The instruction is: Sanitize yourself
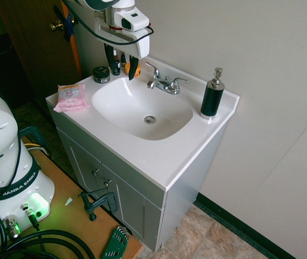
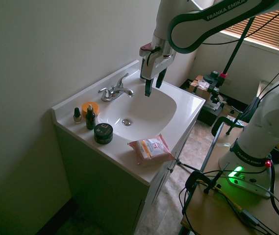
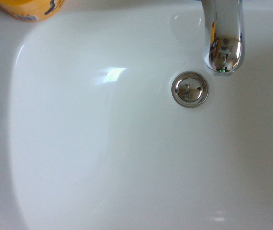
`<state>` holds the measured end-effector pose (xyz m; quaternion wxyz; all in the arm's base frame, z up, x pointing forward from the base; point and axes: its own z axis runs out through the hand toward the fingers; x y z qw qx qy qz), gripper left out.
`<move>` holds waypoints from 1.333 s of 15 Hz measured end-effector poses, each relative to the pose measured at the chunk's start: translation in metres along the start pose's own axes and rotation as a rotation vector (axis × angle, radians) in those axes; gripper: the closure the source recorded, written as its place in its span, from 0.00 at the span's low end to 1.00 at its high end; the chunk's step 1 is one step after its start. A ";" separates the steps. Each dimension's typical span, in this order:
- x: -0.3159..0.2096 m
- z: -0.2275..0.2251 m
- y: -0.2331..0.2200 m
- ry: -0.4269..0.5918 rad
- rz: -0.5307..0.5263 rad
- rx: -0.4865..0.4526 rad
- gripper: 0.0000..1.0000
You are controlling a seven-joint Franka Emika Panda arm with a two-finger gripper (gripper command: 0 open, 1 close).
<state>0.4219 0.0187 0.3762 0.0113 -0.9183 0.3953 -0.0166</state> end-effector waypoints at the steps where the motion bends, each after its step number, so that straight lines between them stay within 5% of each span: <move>1: 0.000 0.001 0.000 -0.003 0.002 0.001 0.00; 7: 0.051 -0.030 -0.027 0.052 0.044 0.054 0.00; 8: 0.071 -0.037 -0.034 0.064 0.060 0.065 1.00; 14: 0.170 -0.080 -0.063 0.113 0.145 0.107 1.00; 20: 0.231 -0.094 -0.034 0.129 0.247 0.102 1.00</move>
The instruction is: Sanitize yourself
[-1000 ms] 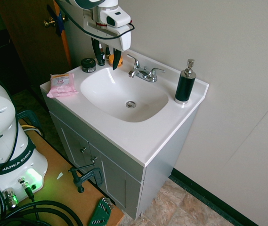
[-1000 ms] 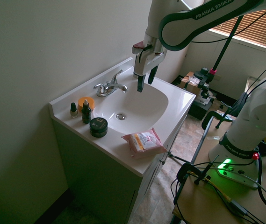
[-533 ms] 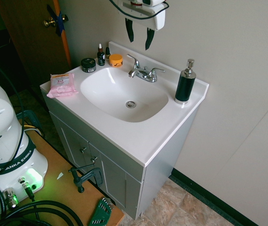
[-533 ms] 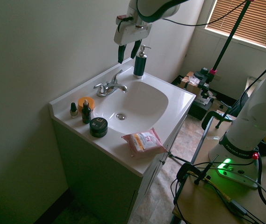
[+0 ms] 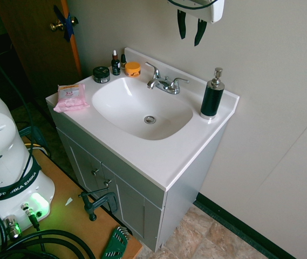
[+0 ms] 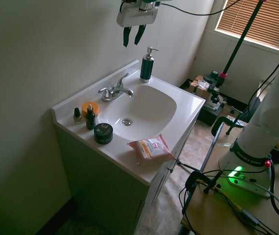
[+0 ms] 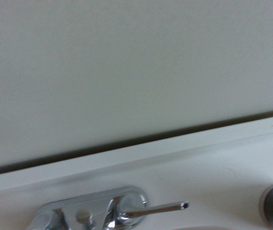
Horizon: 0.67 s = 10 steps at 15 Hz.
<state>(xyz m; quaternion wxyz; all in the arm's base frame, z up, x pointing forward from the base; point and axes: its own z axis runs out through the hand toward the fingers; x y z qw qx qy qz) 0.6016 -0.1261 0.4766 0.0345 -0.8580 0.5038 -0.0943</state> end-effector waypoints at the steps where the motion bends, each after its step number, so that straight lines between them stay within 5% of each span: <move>1: 0.009 0.001 0.005 0.001 0.015 -0.001 1.00; 10: 0.069 0.021 0.055 -0.007 0.102 -0.028 1.00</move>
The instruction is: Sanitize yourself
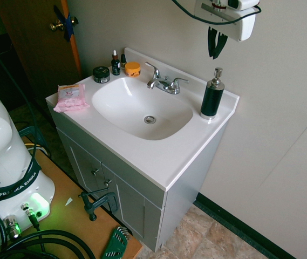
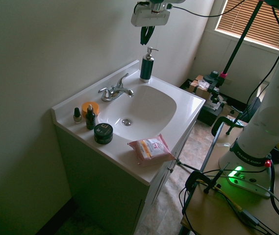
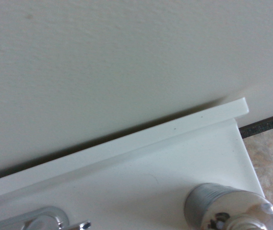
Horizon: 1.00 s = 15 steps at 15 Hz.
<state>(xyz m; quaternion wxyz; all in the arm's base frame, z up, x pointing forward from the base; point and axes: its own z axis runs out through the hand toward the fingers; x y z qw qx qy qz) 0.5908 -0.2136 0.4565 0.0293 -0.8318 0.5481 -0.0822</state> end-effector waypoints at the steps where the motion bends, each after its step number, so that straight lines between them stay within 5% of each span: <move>1: 0.005 0.001 0.004 0.001 0.007 -0.003 1.00; 15: 0.020 0.013 0.033 -0.007 0.031 -0.022 1.00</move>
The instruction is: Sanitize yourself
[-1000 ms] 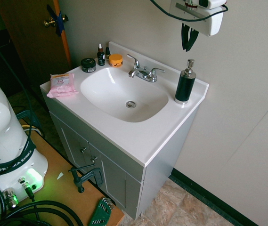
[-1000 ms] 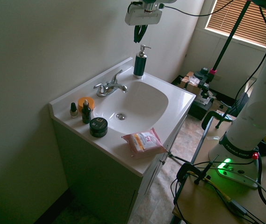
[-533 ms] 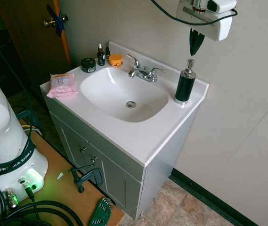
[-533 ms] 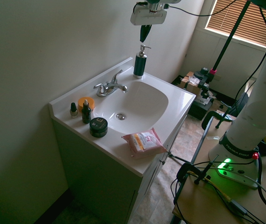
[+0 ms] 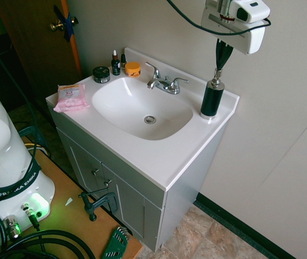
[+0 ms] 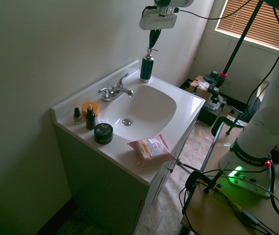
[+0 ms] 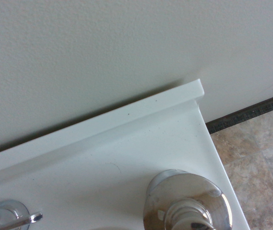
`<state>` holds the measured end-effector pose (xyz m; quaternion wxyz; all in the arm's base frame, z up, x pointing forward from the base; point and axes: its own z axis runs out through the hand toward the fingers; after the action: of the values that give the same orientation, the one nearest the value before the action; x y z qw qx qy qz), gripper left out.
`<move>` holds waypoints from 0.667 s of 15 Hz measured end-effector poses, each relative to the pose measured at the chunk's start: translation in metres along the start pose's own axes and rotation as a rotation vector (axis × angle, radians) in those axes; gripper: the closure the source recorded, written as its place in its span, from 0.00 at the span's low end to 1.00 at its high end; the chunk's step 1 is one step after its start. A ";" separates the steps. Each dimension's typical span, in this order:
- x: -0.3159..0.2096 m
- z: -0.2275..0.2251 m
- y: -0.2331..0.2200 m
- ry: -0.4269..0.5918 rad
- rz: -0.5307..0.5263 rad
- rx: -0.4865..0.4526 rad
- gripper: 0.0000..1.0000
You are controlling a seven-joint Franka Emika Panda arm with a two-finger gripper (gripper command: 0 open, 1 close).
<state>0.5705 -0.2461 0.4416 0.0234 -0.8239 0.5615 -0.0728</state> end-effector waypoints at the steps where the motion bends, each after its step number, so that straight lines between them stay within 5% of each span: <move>1: 0.000 0.001 0.000 0.000 0.000 0.000 1.00; 10: -0.005 0.013 0.002 0.005 0.001 0.010 1.00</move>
<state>0.5685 -0.2433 0.4284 0.0259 -0.8234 0.5615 -0.0777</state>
